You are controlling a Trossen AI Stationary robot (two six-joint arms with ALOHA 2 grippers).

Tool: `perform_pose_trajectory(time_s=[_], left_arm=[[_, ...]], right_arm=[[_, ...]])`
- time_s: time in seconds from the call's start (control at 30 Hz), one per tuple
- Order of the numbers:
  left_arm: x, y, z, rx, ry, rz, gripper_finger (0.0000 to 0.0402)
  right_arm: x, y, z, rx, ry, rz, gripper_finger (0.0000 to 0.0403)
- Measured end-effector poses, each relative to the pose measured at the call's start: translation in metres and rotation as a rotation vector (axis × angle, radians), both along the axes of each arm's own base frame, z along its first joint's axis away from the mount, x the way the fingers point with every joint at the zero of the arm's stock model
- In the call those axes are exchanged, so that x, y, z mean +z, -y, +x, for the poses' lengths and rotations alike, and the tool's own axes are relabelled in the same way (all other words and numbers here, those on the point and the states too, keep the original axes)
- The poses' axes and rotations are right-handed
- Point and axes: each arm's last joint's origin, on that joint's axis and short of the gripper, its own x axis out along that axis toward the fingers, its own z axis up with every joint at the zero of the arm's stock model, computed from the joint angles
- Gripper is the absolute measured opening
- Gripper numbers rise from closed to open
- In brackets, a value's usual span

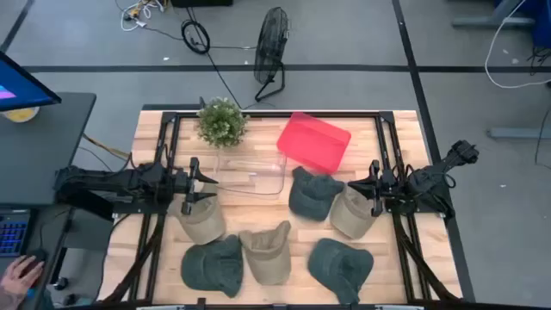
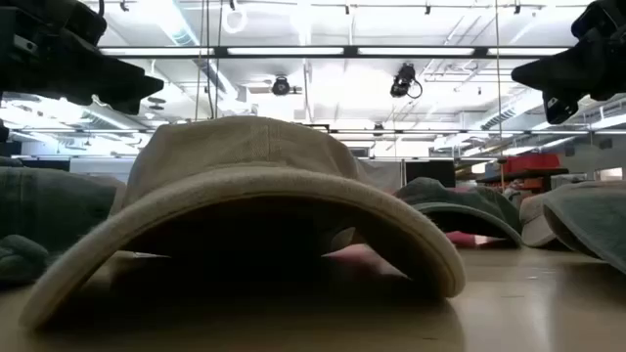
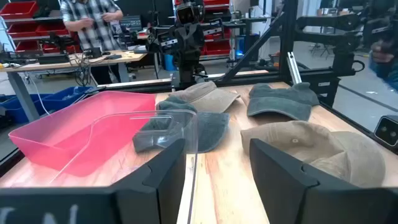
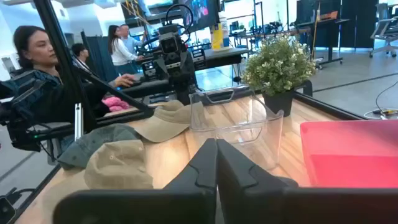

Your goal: Pick & Place hat

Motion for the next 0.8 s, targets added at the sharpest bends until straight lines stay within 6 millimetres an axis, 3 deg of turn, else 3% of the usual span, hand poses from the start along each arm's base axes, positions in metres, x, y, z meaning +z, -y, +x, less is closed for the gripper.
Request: perform_pose_trajectory(time_s=[0.37,0.8], left_arm=[[0.001,0.000,0.000,0.001,0.009,-0.006,0.0181],[0.015,-0.001,0.000,0.031,0.149,-0.080,0.0181]], right_arm=[[0.000,0.000,0.000,0.000,0.001,0.005,0.0007],[0.002,0.004,0.001,-0.049,0.007,-0.068,0.0007]])
